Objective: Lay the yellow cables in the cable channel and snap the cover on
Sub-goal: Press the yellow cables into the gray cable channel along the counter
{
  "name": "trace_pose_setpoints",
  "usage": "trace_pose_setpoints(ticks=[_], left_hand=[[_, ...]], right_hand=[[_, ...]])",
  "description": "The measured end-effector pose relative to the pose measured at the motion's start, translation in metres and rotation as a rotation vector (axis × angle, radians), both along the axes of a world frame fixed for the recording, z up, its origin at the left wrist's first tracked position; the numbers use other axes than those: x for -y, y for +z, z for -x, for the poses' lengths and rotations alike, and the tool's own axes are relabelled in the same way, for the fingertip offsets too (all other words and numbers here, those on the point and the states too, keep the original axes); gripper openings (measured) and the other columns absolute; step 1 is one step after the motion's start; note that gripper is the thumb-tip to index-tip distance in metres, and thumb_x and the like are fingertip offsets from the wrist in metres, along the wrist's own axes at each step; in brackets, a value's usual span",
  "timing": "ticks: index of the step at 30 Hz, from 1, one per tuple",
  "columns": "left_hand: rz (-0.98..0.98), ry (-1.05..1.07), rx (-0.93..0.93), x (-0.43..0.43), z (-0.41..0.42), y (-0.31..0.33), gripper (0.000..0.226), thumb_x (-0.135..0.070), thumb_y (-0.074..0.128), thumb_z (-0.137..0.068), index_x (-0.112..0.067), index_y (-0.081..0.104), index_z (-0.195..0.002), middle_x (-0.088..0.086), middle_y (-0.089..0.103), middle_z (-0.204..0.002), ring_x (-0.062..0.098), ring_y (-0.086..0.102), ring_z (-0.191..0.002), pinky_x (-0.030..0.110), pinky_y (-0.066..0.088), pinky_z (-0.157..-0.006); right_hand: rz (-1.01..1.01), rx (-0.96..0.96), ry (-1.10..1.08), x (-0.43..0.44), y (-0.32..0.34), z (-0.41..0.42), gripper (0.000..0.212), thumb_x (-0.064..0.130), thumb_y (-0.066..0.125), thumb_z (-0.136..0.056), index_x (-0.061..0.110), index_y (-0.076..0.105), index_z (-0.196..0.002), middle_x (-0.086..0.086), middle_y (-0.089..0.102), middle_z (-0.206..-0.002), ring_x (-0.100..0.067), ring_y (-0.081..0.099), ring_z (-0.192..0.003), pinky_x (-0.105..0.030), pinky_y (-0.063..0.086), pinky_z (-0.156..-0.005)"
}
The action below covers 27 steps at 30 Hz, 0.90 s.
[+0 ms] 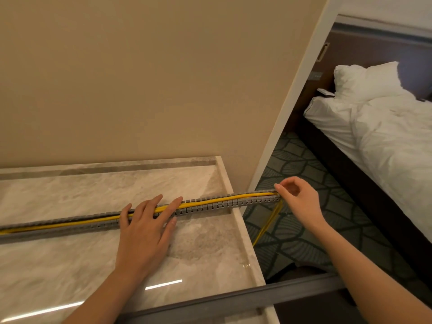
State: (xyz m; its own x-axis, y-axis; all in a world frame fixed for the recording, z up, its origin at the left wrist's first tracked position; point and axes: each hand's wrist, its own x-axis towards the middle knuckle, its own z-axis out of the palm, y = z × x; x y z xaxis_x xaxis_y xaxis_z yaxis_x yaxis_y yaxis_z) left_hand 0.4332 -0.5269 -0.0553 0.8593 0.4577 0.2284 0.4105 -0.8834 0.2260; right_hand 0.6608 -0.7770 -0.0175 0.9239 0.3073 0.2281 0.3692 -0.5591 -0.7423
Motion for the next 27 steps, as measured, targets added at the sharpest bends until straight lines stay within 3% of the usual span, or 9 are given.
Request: trace_pose_setpoints(ticks=[2,6,10,12,14,17,22,27], left_hand=[[0.002,-0.006,-0.001,0.001,0.0,0.0,0.046,-0.044,0.023,-0.094,-0.047,0.034,-0.138,-0.002,0.052,-0.134,0.019,0.048,-0.121,0.047,0.02,-0.106],[-0.012,-0.021,-0.01,0.001,0.001,0.0,0.048,-0.049,0.021,-0.093,-0.047,0.03,-0.14,0.001,0.043,-0.144,0.023,0.042,-0.128,0.051,0.018,-0.107],[-0.052,-0.092,0.043,0.002,0.002,0.001,0.051,-0.052,0.024,-0.091,-0.042,0.036,-0.139,-0.003,0.032,-0.151,0.025,0.028,-0.138,0.056,0.012,-0.109],[-0.044,-0.144,0.094,0.003,0.003,0.001,0.05,-0.048,0.032,-0.09,-0.038,0.04,-0.138,-0.005,0.035,-0.149,0.023,0.026,-0.139,0.057,0.012,-0.111],[-0.036,-0.18,0.127,0.003,0.003,0.0,0.049,-0.044,0.036,-0.09,-0.034,0.043,-0.137,-0.004,0.04,-0.146,0.02,0.028,-0.138,0.056,0.013,-0.111],[-0.02,-0.189,0.139,0.003,0.003,-0.001,0.048,-0.042,0.036,-0.09,-0.031,0.047,-0.135,-0.004,0.043,-0.144,0.02,0.03,-0.137,0.056,0.015,-0.111],[-0.025,-0.16,0.113,0.004,0.003,0.0,0.047,-0.041,0.035,-0.09,-0.031,0.051,-0.133,-0.003,0.041,-0.146,0.023,0.03,-0.137,0.056,0.018,-0.11],[-0.035,-0.146,0.087,0.004,0.002,-0.001,0.048,-0.043,0.034,-0.09,-0.035,0.046,-0.136,-0.004,0.035,-0.149,0.024,0.026,-0.139,0.056,0.016,-0.111]], right_hand=[[0.08,0.187,0.058,-0.007,0.008,0.014,0.008,0.02,0.065,-0.085,0.017,0.063,-0.092,0.005,0.061,-0.09,-0.004,0.055,-0.083,-0.02,0.046,-0.077],[0.355,0.41,0.344,-0.022,0.014,0.052,0.034,0.026,0.064,-0.085,0.014,0.062,-0.117,0.0,0.063,-0.116,-0.014,0.056,-0.109,-0.03,0.039,-0.097],[0.612,0.415,0.545,-0.037,0.005,0.082,0.057,0.043,0.05,-0.091,0.018,0.038,-0.141,0.0,0.039,-0.147,-0.016,0.034,-0.136,-0.036,0.02,-0.115],[0.68,0.413,0.556,-0.043,0.001,0.089,0.061,0.049,0.039,-0.094,0.02,0.027,-0.146,0.002,0.026,-0.153,-0.014,0.02,-0.142,-0.033,0.003,-0.116],[0.719,0.438,0.533,-0.047,-0.001,0.092,0.061,0.051,0.035,-0.094,0.02,0.026,-0.146,0.002,0.026,-0.153,-0.014,0.019,-0.142,-0.034,-0.003,-0.115],[0.75,0.454,0.49,-0.051,-0.001,0.097,0.06,0.051,0.034,-0.093,0.018,0.032,-0.144,-0.001,0.033,-0.151,-0.017,0.025,-0.141,-0.038,0.001,-0.115],[0.786,0.463,0.41,-0.062,-0.001,0.107,0.06,0.053,0.041,-0.09,0.016,0.043,-0.136,-0.004,0.043,-0.143,-0.023,0.035,-0.136,-0.046,0.02,-0.115],[0.74,0.481,0.471,-0.079,-0.002,0.116,0.061,0.055,0.035,-0.09,0.02,0.038,-0.139,-0.003,0.039,-0.143,-0.023,0.029,-0.137,-0.043,0.015,-0.115]])
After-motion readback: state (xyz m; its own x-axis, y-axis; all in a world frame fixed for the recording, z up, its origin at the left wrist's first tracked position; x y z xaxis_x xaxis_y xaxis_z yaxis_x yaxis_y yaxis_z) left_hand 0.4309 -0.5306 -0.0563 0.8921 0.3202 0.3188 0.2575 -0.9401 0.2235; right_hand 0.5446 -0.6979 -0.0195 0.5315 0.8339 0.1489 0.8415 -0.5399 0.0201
